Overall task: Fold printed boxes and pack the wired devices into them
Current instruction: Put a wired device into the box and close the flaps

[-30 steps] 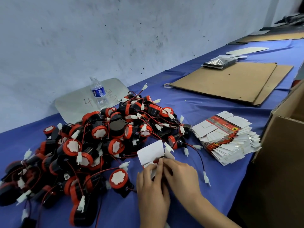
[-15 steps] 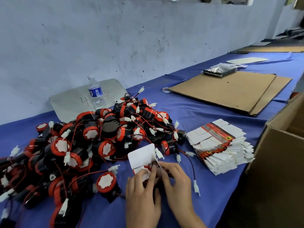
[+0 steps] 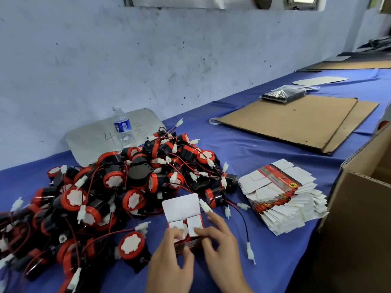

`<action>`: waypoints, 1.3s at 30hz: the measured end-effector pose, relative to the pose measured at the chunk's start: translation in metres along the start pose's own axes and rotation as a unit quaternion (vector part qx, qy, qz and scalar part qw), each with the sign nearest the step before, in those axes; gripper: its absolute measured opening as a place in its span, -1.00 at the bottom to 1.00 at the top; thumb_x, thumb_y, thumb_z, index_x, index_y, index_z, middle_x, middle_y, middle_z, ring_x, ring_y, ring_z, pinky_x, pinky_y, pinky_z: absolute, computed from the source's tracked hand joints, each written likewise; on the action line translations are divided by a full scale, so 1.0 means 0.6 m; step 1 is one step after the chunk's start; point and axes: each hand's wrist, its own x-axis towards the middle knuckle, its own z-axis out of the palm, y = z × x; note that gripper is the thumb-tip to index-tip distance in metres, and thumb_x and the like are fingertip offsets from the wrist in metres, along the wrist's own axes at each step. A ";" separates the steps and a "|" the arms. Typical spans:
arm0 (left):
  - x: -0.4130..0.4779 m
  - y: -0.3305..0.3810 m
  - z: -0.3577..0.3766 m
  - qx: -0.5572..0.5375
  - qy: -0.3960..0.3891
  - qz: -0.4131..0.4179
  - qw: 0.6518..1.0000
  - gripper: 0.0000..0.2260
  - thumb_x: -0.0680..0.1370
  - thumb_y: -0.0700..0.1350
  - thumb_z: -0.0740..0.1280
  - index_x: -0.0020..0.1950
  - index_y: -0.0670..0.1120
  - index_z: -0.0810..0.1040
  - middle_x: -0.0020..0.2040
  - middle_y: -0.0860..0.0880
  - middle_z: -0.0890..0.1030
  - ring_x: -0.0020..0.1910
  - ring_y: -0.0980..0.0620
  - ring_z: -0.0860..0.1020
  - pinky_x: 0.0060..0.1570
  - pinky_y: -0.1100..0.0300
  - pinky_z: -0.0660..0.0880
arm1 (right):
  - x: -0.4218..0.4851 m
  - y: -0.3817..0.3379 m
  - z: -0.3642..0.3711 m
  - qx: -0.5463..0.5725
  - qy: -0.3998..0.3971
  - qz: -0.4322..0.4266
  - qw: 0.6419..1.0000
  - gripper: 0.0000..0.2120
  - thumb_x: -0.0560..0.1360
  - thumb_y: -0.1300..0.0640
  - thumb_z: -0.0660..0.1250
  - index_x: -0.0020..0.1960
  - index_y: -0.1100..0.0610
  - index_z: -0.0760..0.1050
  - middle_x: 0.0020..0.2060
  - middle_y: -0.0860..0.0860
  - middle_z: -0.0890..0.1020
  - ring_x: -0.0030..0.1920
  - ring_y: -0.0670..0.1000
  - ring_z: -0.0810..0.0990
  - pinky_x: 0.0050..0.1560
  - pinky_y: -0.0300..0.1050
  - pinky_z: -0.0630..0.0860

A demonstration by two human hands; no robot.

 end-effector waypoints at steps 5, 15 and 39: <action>-0.010 -0.003 0.004 0.056 -0.109 0.060 0.991 -0.40 0.34 -0.09 0.54 0.35 0.08 0.48 0.36 0.11 0.40 0.40 0.12 0.39 -0.04 0.45 0.48 | 0.001 -0.006 -0.011 0.099 -0.037 0.035 0.994 -0.59 0.41 0.46 0.22 -0.29 0.05 0.69 0.19 -0.24 0.55 0.19 -0.39 0.46 0.08 -0.47 0.38; -0.002 -0.039 0.015 0.044 -0.074 0.102 0.991 -0.56 0.08 -0.14 0.70 -0.10 -0.03 0.70 0.04 -0.02 0.64 0.15 0.12 0.47 -0.25 0.25 0.57 | 0.121 -0.052 -0.040 0.293 -0.091 0.090 0.947 -0.79 0.61 0.16 0.21 0.14 0.09 0.59 -0.23 0.04 0.57 -0.22 0.01 0.57 -0.12 -0.14 0.52; 0.016 -0.070 0.024 -0.148 0.127 -0.021 0.981 -0.51 0.26 -0.45 0.55 -0.14 0.07 0.47 0.00 0.14 0.43 0.02 0.30 0.49 0.02 0.44 0.45 | 0.061 -0.013 -0.006 -0.081 -0.218 -0.110 0.966 -0.68 0.52 0.17 0.39 0.17 -0.19 0.59 0.07 -0.43 0.56 0.25 -0.32 0.46 0.31 -0.33 0.35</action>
